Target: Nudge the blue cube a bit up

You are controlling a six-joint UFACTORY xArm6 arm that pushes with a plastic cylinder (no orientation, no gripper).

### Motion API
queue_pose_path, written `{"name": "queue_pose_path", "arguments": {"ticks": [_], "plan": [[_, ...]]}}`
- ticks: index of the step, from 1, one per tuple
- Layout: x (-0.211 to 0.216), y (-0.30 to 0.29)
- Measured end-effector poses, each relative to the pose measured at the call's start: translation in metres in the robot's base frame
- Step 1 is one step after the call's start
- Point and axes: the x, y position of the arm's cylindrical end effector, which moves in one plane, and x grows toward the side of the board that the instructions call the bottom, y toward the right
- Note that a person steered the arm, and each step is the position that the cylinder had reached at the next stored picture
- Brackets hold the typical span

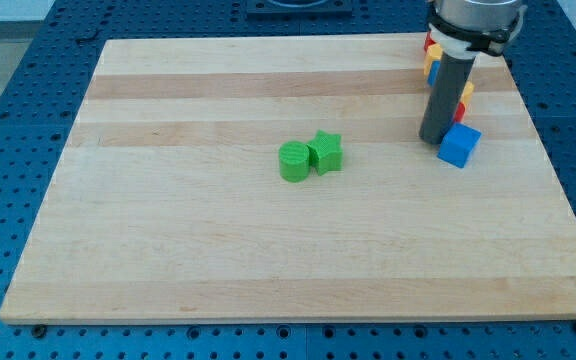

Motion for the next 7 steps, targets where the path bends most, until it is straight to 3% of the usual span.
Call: {"name": "queue_pose_path", "arguments": {"ticks": [1,3,5,7], "plan": [[0.002,-0.007],[0.032,-0.083],[0.063,-0.071],[0.056,-0.049]]}}
